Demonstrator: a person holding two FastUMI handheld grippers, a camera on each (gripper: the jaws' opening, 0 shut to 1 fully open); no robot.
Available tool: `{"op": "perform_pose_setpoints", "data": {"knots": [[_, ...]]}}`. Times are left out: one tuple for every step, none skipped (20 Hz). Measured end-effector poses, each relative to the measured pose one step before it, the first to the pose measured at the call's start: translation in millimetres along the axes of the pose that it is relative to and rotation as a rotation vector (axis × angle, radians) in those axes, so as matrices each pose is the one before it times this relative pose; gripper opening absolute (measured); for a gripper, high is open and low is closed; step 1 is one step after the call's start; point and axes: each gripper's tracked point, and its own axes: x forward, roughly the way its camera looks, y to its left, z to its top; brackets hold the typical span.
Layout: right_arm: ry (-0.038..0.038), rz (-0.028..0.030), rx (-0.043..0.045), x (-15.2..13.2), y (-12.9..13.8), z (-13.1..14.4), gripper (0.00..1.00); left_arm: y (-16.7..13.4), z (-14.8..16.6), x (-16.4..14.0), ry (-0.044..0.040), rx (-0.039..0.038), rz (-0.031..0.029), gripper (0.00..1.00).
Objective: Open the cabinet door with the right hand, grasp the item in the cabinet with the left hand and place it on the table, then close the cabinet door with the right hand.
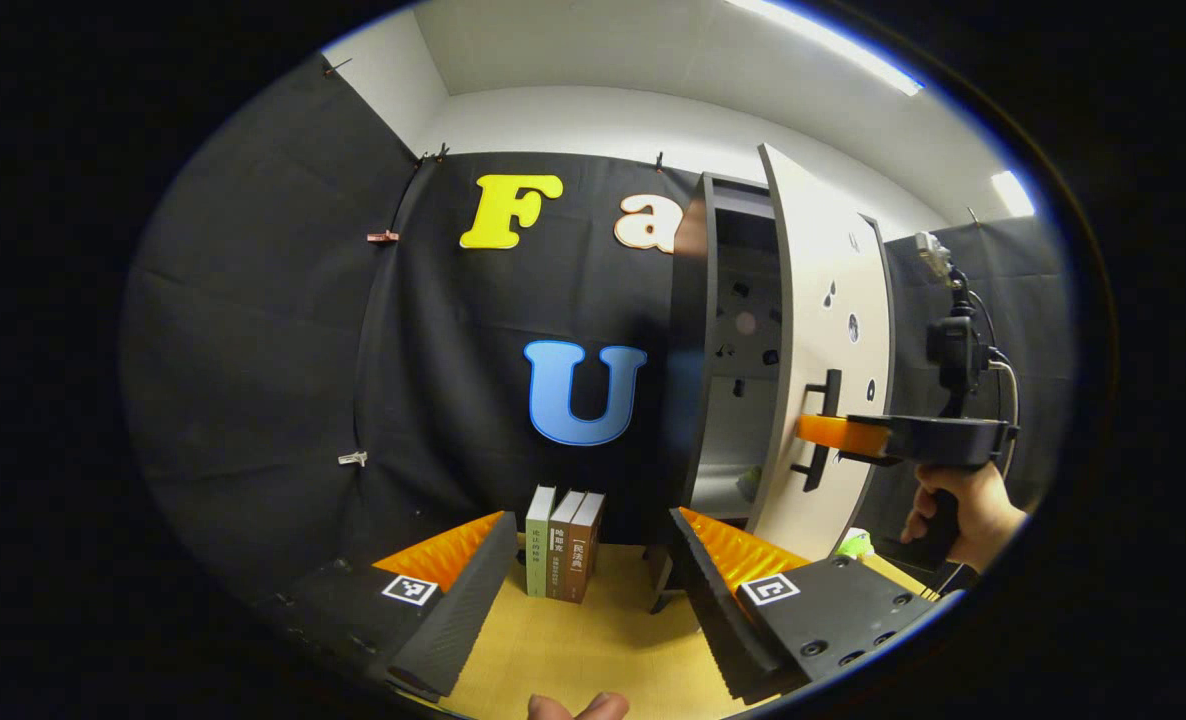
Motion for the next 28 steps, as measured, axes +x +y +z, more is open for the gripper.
{"op": "perform_pose_setpoints", "data": {"knots": [[0.00221,0.00353,-0.00563,-8.08,-4.38,0.56,0.24,-3.92,0.75,-0.41,-0.00152,0.00197,-0.00466,0.94],[-0.00104,-0.00292,0.00323,-7.76,-3.98,0.51,0.24,-4.07,-0.76,0.48,-0.00065,0.00241,-0.00559,0.94],[-0.00251,-0.00547,0.00387,-8.72,-4.53,1.63,0.24,-3.33,2.09,0.47,-0.00094,0.00359,-0.00461,0.94],[-0.00467,-0.00466,0.00807,-7.39,-3.69,1.68,0.23,-2.94,0.49,-0.02,-0.00215,0.00350,-0.00345,0.97],[-0.00223,-0.00482,0.00353,-8.21,-4.71,0.52,0.23,-3.96,2.02,-0.14,-0.00268,0.00280,-0.00356,0.97],[-0.00133,-0.00242,-0.00318,-6.91,-4.64,1.05,0.23,-4.66,0.50,1.16,-0.00104,0.00237,-0.00417,0.97],[0.00003,-0.00387,-0.00489,-6.32,-4.88,1.00,0.23,-4.34,1.87,1.85,-0.00219,0.00406,-0.00530,0.97],[-0.00010,-0.00349,-0.00813,-6.70,-4.32,1.10,0.23,-3.90,1.65,1.07,-0.00273,0.00422,-0.00443,0.94],[-0.00252,-0.00873,-0.00680,-7.63,-5.52,1.50,0.23,-4.43,1.59,1.74,-0.00290,0.00123,-0.00666,0.94],[-0.00053,-0.01070,-0.00898,-5.56,-6.37,0.74,0.23,-6.01,0.30,2.59,-0.00204,-0.00015,-0.00887,0.94],[-0.00558,-0.01282,-0.00873,-5.90,-6.32,1.57,0.23,-6.79,-0.03,2.39,-0.00114,0.00002,-0.00798,0.94],[-0.00080,-0.01461,-0.00335,-5.15,-7.35,-0.25,0.23,-6.46,-0.86,1.86,0.00097,0.00009,-0.00909,0.96],[-0.00509,-0.01798,0.00268,-5.20,-7.29,1.49,0.23,-6.60,-0.38,2.70,0.00275,-0.00192,-0.00896,0.94],[-0.00270,-0.02149,0.00044,-3.47,-8.13,0.71,0.23,-6.30,-0.84,2.23,0.00142,-0.00184,-0.00947,0.94],[-0.00742,-0.02065,-0.00105,-4.19,-6.28,1.33,0.23,-6.73,1.00,3.18,0.00005,-0.00102,-0.00688,0.94],[-0.00265,-0.01957,-0.00302,-2.95,-5.95,-0.07,0.23,-5.60,-0.79,2.17,0.00087,0.00049,-0.00481,0.94],[-0.00551,-0.01595,0.00102,-2.45,-6.60,1.20,0.23,-7.32,1.24,2.43,-0.00066,-0.00023,-0.00614,0.94],[0.00092,-0.01302,0.00592,-1.90,-7.04,-0.47,0.22,-7.08,-0.38,2.57,-0.00146,0.00047,-0.00969,0.94],[-0.00105,-0.00860,0.00826,-3.38,-6.29,-1.40,0.22,-6.42,0.71,2.21,-0.00262,0.00221,-0.00656,0.94],[0.00131,-0.00799,0.00803,-3.32,-6.92,-0.79,0.22,-5.27,-0.01,2.46,-0.00163,0.00279,-0.00343,0.94],[0.00491,-0.00665,0.00180,-2.25,-7.09,-1.20,0.22,-5.33,1.05,2.17,-0.00323,0.00215,-0.00271,0.94],[0.00218,-0.00700,-0.00678,-2.68,-6.55,-2.21,0.22,-6.72,1.13,3.03,-0.00437,0.00016,-0.00575,0.94],[0.00065,-0.00932,-0.01316,-3.89,-6.14,-0.43,0.22,-7.00,1.14,3.50,-0.00370,-0.00076,-0.00689,0.94],[-0.00341,-0.00925,-0.01327,-2.78,-6.83,2.11,0.22,-6.69,1.21,3.68,-0.00219,0.00036,-0.00727,0.94],[-0.00699,-0.00645,-0.00658,-1.95,-3.75,1.57,0.22,-6.53,1.41,3.56,-0.00224,0.00161,-0.00715,0.94],[-0.00992,0.00334,-0.00018,-0.74,-1.20,4.25,0.22,-6.33,1.39,3.90,-0.00286,0.00263,-0.00504,0.94],[-0.00865,-0.00811,-0.00537,-0.41,-6.02,3.21,0.22,-5.41,2.57,3.54,-0.00519,0.00341,-0.00200,0.94],[-0.00163,-0.01386,-0.01557,-1.15,-10.36,0.10,0.22,-5.48,1.45,3.51,-0.00416,0.00165,-0.00223,0.94]]}}
